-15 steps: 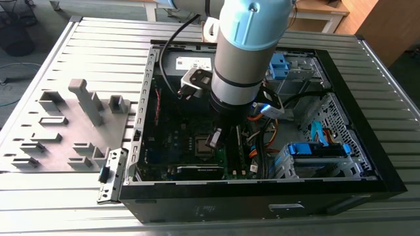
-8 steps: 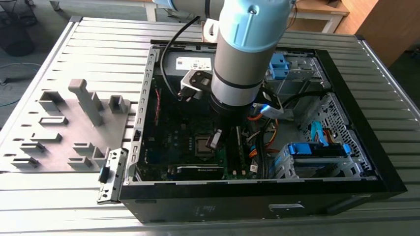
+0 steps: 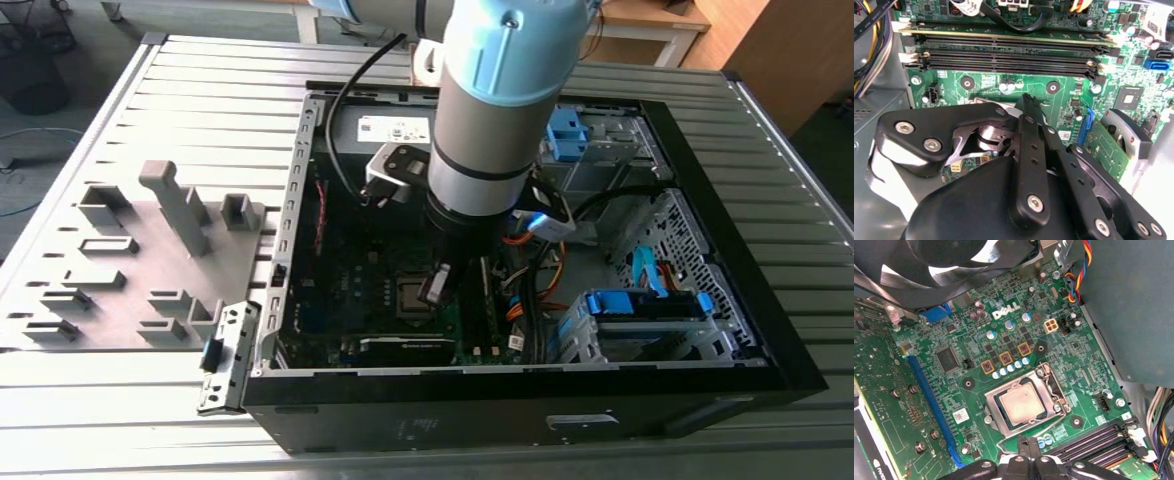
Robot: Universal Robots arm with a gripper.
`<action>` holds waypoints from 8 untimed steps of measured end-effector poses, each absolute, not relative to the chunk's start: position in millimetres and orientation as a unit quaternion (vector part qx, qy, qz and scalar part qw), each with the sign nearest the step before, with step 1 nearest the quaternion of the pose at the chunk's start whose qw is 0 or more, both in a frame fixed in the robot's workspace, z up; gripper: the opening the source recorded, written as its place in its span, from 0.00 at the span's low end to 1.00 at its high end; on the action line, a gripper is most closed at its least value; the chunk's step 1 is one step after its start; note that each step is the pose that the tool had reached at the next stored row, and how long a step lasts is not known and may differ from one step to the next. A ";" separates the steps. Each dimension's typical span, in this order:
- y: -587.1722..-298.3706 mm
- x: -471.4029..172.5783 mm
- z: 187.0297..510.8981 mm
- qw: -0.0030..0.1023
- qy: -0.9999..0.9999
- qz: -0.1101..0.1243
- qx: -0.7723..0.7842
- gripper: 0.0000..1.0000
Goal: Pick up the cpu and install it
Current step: 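Install the first cpu locking lever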
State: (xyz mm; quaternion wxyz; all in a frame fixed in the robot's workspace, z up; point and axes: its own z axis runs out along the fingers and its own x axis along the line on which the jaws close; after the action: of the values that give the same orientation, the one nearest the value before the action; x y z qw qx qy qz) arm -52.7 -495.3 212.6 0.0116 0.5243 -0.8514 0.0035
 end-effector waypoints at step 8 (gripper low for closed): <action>-494.7 -54.2 212.4 0.014 -0.851 0.008 0.525 0.11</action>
State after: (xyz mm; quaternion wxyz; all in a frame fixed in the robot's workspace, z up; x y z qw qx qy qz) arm -54.2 -494.7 212.4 0.0141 0.5247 -0.8511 0.0075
